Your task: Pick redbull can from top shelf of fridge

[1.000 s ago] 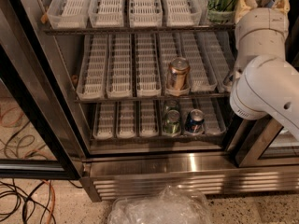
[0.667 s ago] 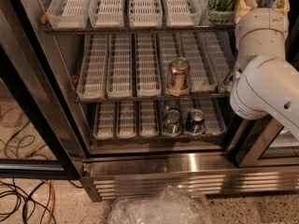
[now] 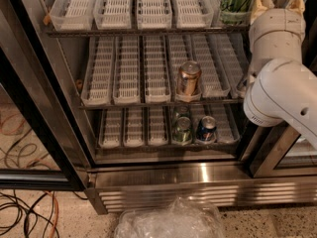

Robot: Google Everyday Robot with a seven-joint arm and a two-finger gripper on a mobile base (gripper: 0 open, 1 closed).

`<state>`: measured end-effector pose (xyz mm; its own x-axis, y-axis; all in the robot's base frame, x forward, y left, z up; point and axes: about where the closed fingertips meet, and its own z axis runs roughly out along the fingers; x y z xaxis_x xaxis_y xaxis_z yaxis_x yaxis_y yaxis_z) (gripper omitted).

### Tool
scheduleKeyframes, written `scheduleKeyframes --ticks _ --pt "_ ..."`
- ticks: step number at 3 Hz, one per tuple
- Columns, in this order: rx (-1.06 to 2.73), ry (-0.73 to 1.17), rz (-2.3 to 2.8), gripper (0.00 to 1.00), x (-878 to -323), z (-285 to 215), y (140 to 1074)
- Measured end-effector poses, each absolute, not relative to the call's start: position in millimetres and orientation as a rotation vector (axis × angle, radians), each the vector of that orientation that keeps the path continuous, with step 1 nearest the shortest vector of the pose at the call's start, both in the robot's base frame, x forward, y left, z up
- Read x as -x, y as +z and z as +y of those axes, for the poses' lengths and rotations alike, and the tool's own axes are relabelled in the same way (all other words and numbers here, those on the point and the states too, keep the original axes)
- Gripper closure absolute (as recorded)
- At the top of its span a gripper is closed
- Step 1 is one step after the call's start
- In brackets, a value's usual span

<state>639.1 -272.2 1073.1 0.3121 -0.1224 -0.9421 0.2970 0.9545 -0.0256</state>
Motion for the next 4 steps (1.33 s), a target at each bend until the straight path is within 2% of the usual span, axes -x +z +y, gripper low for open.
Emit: scheduleKeyframes --ticks 1,4 --pt "-0.163 -0.278 1.224 1.0 -639.1 -272.2 1073.1" --pt "-0.172 -0.276 1.147 1.0 -635.2 -273.8 1091.8"
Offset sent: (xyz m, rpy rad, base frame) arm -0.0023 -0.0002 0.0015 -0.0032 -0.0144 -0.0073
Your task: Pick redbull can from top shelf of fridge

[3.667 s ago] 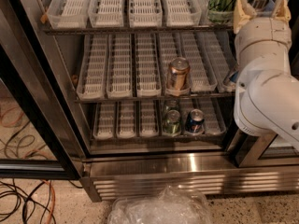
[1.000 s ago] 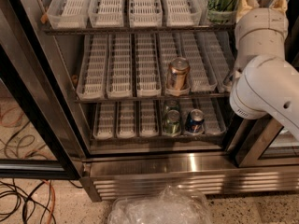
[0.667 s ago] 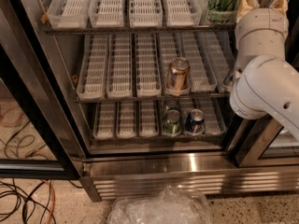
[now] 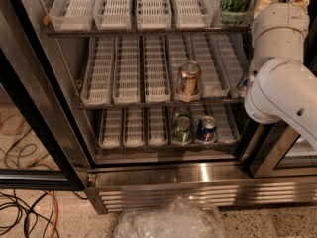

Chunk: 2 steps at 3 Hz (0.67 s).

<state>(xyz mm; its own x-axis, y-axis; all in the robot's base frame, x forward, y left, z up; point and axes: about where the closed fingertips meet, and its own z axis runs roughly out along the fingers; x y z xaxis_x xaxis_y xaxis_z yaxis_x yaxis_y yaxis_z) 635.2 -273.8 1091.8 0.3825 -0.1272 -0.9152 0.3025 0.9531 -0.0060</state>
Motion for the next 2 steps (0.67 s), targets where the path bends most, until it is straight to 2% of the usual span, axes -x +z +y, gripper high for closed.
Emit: scheduleKeyframes --ticks 2 --pt "-0.173 -0.249 1.102 1.0 -629.4 -271.9 1093.4"
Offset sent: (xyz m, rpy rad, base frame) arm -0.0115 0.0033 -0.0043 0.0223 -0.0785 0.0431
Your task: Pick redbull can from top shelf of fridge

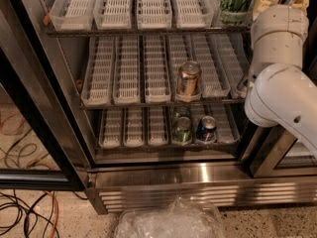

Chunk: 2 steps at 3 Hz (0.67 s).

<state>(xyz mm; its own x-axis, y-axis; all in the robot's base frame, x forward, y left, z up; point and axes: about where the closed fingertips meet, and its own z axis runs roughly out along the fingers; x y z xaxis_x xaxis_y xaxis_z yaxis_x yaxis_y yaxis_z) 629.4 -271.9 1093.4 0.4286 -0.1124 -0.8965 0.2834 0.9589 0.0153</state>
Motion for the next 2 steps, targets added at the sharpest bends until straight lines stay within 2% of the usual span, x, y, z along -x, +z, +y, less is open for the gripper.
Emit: scheduleKeyframes --ticks 2 --pt "-0.215 -0.211 1.02 1.0 -620.6 -274.3 1079.9"
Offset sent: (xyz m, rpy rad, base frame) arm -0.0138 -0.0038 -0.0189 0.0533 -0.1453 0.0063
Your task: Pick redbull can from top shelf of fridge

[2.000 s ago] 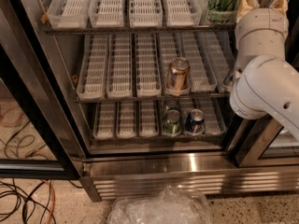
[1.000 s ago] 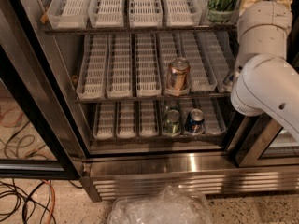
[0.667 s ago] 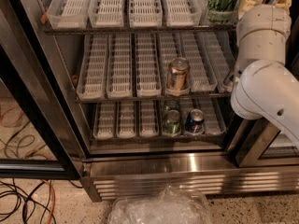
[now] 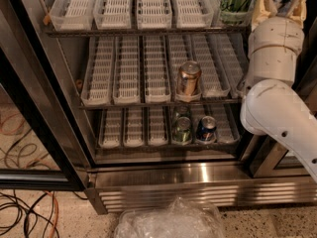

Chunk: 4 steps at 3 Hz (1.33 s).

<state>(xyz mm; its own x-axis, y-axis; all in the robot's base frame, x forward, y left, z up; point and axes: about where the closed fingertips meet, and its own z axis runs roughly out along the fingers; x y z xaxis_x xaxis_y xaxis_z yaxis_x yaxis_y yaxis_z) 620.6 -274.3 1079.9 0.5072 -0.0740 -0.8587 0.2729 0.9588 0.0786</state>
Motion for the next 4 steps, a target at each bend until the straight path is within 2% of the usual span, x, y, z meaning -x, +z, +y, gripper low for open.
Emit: scheduleKeyframes --ticks 4 --pt "-0.217 -0.215 0.895 1.0 -612.0 -272.5 1110.6"
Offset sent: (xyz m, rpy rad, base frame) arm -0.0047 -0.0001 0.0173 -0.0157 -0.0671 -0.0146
